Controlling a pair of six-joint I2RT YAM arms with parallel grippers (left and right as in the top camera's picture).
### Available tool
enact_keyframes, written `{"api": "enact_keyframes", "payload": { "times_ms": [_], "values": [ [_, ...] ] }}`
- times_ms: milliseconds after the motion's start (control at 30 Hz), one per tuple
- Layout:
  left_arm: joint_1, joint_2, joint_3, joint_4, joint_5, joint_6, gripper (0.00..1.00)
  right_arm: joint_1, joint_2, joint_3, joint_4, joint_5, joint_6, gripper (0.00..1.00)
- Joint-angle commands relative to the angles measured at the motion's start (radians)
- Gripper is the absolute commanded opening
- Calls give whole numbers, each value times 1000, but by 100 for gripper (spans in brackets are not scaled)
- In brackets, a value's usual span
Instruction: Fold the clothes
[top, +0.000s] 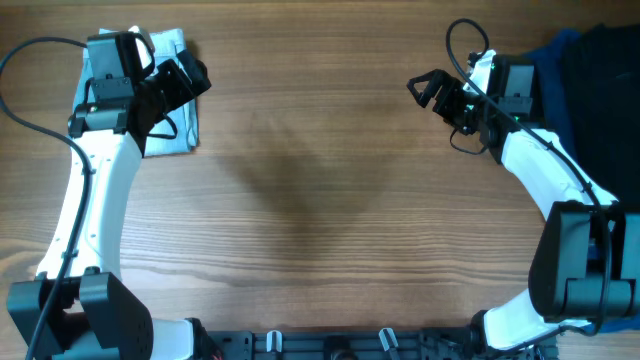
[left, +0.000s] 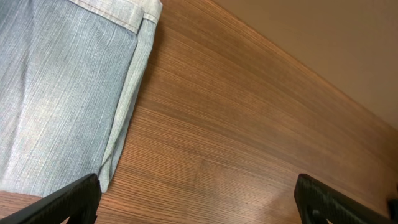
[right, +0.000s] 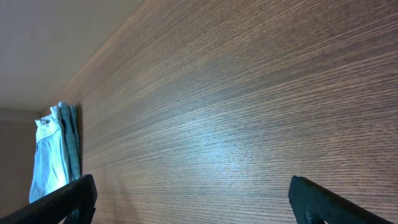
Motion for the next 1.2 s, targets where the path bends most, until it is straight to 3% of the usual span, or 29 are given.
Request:
{"api": "enact_keyframes", "payload": {
  "times_ms": [0, 433, 633, 967, 1167],
  "values": [
    [-2, 3, -1, 2, 2, -3, 100, 3, -5, -2, 3, 8, -12, 100],
    [-2, 3, -1, 2, 2, -3, 100, 4, -54, -2, -17, 8, -13, 100],
    [-2, 3, -1, 2, 2, -3, 100, 18, -301, -3, -18, 8, -13, 99],
    [-2, 3, -1, 2, 2, -3, 100, 19, -880, -4, -24, 9, -24, 100],
    [-2, 3, -1, 2, 2, -3, 100, 19, -1198, -66, -277, 175, -43, 99]
  ]
}}
